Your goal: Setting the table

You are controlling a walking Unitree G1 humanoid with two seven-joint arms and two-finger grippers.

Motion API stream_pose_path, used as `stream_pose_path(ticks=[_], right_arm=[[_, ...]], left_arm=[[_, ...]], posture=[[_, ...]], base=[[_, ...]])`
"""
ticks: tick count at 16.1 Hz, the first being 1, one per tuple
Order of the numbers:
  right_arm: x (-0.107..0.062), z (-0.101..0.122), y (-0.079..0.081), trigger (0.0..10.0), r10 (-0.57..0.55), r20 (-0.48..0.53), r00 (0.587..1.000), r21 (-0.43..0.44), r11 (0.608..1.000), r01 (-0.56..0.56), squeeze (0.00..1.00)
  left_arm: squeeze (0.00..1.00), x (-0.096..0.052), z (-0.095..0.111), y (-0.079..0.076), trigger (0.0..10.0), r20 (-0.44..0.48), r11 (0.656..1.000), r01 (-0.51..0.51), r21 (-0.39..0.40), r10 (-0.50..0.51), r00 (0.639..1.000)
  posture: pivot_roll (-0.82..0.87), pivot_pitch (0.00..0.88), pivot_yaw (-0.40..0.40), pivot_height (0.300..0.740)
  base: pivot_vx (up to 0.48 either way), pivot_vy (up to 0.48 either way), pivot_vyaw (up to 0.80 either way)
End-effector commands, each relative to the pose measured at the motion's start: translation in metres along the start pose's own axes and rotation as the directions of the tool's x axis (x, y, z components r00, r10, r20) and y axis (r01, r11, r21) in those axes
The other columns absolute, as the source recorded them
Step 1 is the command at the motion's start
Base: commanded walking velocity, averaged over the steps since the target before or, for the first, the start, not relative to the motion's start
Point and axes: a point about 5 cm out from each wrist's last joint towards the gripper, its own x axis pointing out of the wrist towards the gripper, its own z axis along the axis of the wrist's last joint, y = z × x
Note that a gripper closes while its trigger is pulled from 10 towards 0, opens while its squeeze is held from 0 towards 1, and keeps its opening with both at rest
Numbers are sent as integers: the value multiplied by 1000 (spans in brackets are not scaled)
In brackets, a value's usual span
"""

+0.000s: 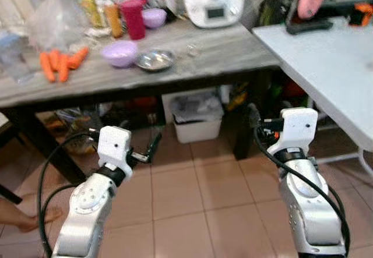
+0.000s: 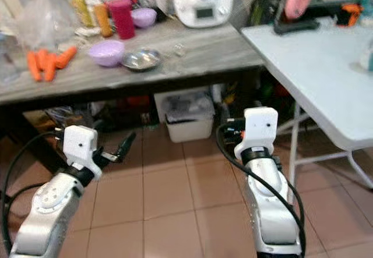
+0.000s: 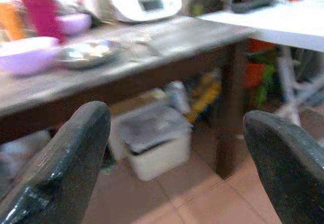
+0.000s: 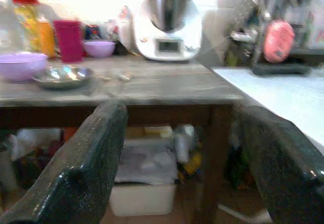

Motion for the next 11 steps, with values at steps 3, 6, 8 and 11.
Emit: stream_pose_path(ticks=[3, 6, 8, 11], right_arm=[[1, 4, -1, 10000, -6, 15, 1000, 8, 1000, 5, 0], [2, 4, -1, 10000, -7, 12, 1000, 10, 1000, 7, 0], [2, 4, 0, 10000, -4, 12, 1000, 5, 1000, 4, 0], [3, 4, -1, 10000, -12, 11, 1000, 3, 1000, 12, 0]], left_arm=[[0, 1, 1, 2, 10000, 4, 1000, 9, 15, -9, 1000], [0, 1, 1, 2, 10000, 5, 1000, 12, 16, -12, 1000], [0, 2, 1, 1, 10000, 6, 1000, 14, 17, -14, 1000], [0, 2, 1, 1, 10000, 8, 1000, 16, 18, -16, 1000]], posture=[[-211, 70, 77, 740], [-210, 68, 77, 740], [-209, 68, 76, 740], [-207, 69, 78, 740]], base=[[0, -480, 0], [0, -480, 0], [0, -480, 0], [0, -480, 0]])
